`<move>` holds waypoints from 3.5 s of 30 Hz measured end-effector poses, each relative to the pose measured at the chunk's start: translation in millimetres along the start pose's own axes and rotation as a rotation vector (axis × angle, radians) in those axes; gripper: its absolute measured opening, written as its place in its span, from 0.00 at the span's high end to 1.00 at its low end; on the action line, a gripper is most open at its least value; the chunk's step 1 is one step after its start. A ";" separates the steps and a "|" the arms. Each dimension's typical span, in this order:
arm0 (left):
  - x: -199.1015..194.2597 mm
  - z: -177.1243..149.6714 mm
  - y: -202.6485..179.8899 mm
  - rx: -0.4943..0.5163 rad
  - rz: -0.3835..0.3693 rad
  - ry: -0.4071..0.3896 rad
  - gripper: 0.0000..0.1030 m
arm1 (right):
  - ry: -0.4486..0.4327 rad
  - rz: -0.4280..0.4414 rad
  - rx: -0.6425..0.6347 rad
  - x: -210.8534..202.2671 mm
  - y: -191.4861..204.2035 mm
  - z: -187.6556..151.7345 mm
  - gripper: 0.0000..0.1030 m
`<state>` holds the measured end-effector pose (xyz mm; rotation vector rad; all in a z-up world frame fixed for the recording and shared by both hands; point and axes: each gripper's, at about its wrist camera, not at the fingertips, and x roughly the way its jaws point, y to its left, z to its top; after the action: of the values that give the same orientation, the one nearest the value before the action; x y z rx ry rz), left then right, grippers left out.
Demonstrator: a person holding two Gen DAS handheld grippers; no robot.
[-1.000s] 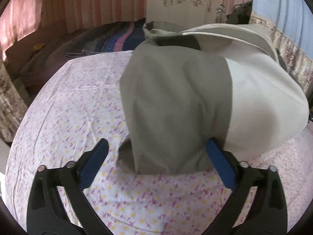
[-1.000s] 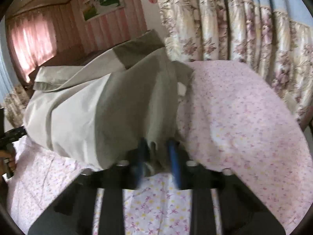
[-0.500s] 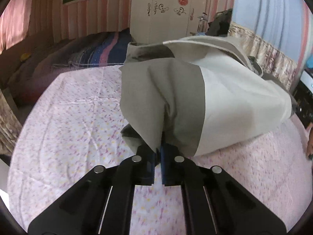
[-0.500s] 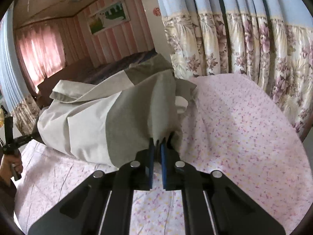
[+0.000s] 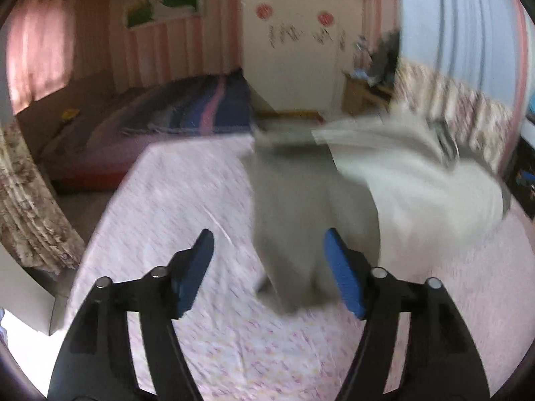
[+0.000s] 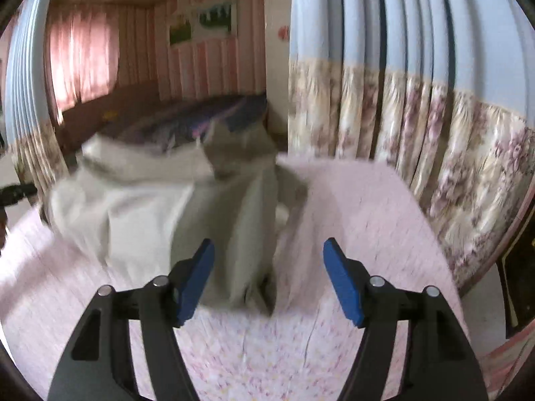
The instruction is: Fold large clothes
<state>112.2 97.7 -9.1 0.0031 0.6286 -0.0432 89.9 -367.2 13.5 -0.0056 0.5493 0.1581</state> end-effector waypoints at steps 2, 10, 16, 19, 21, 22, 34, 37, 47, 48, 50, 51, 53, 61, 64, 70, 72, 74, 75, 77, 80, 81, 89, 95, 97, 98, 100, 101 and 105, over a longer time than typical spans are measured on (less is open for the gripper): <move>2.7 21.2 2.4 0.003 0.002 -0.002 0.28 | 0.008 -0.007 0.022 10.9 1.4 24.3 0.32; 72.4 87.9 -9.6 -0.075 -0.032 0.059 0.20 | 0.080 0.068 0.121 91.8 46.2 93.0 0.25; 144.0 96.3 0.9 -0.174 0.006 0.176 0.19 | 0.167 -0.031 0.078 163.0 77.5 109.3 0.25; 157.6 93.1 12.5 -0.225 0.000 0.191 0.11 | 0.222 -0.054 0.085 193.0 78.7 107.8 0.25; 170.4 93.6 14.5 -0.250 -0.015 0.206 0.10 | 0.267 -0.069 0.089 212.2 77.2 105.3 0.25; 176.2 94.4 12.8 -0.245 -0.024 0.217 0.09 | 0.286 -0.077 0.080 220.4 77.7 103.7 0.25; 221.7 119.9 -1.9 -0.076 0.043 0.216 0.94 | 0.176 -0.161 0.061 221.7 50.4 124.1 0.97; 223.4 138.9 -1.6 -0.057 0.073 0.184 0.94 | 0.136 -0.184 0.096 227.7 36.8 143.2 0.97; 288.4 182.9 -0.7 0.031 0.201 0.259 0.94 | 0.195 -0.232 0.081 309.7 30.1 166.1 0.97; 296.0 183.2 0.4 0.026 0.207 0.268 0.93 | 0.204 -0.242 0.076 320.8 30.1 165.0 0.97; 310.3 181.3 3.3 0.007 0.220 0.278 0.93 | 0.216 -0.251 0.079 338.3 29.4 163.9 0.97; 315.6 180.7 3.5 0.009 0.231 0.278 0.92 | 0.220 -0.258 0.074 344.2 29.1 163.5 0.97; 326.5 179.0 3.3 0.013 0.266 0.280 0.84 | 0.232 -0.278 0.066 358.5 29.3 162.7 0.97; 326.3 173.7 19.3 -0.017 0.366 0.270 0.26 | 0.229 -0.202 0.102 354.3 18.5 163.8 0.20; 298.8 184.6 8.1 0.023 0.348 0.209 0.11 | 0.151 -0.180 0.073 316.0 27.5 176.0 0.04; 209.5 192.1 -23.0 0.040 0.224 0.084 0.03 | 0.069 -0.016 0.051 224.6 65.5 173.7 0.04; 188.5 181.3 -41.3 0.062 0.140 0.083 0.03 | 0.101 0.031 0.036 207.3 83.0 159.2 0.03; 174.6 166.0 -59.5 0.055 0.070 0.095 0.03 | 0.115 0.054 0.052 196.7 92.4 144.2 0.03; 168.6 157.1 -69.6 0.054 0.031 0.102 0.03 | 0.123 0.071 0.050 190.9 100.0 135.3 0.03; 156.5 137.8 -90.8 0.044 -0.009 0.101 0.03 | 0.130 0.074 0.042 181.1 112.8 121.3 0.03; 144.9 112.9 -124.7 0.087 -0.040 0.092 0.03 | 0.153 0.085 -0.012 176.3 142.5 107.6 0.03; 145.1 107.5 -133.5 0.098 -0.056 0.097 0.03 | 0.184 0.079 -0.048 179.1 153.5 104.3 0.03; 215.7 116.7 -157.0 0.127 -0.051 0.263 0.03 | 0.446 0.029 -0.023 261.0 170.1 89.4 0.03; 275.7 126.7 -137.9 0.144 0.144 0.259 0.03 | 0.495 -0.045 0.045 325.2 149.8 91.3 0.03; 295.4 127.2 -126.3 0.128 0.166 0.280 0.03 | 0.496 -0.038 0.059 344.3 142.9 93.4 0.03; 306.6 128.3 -120.7 0.112 0.171 0.285 0.03 | 0.498 -0.046 0.043 352.4 142.6 93.8 0.02; 320.0 132.7 -116.4 0.110 0.172 0.296 0.03 | 0.494 -0.056 -0.002 369.4 144.8 97.1 0.02; 327.1 137.9 -116.5 0.114 0.173 0.282 0.03 | 0.481 -0.054 -0.018 375.4 145.8 99.2 0.02; 344.0 151.1 -101.4 0.074 0.211 0.236 0.03 | 0.399 -0.019 -0.028 397.1 136.4 109.5 0.01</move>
<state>474.8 -19.6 -88.1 0.1483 0.8591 0.1402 460.1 -168.4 -94.6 -0.0708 0.9446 0.1466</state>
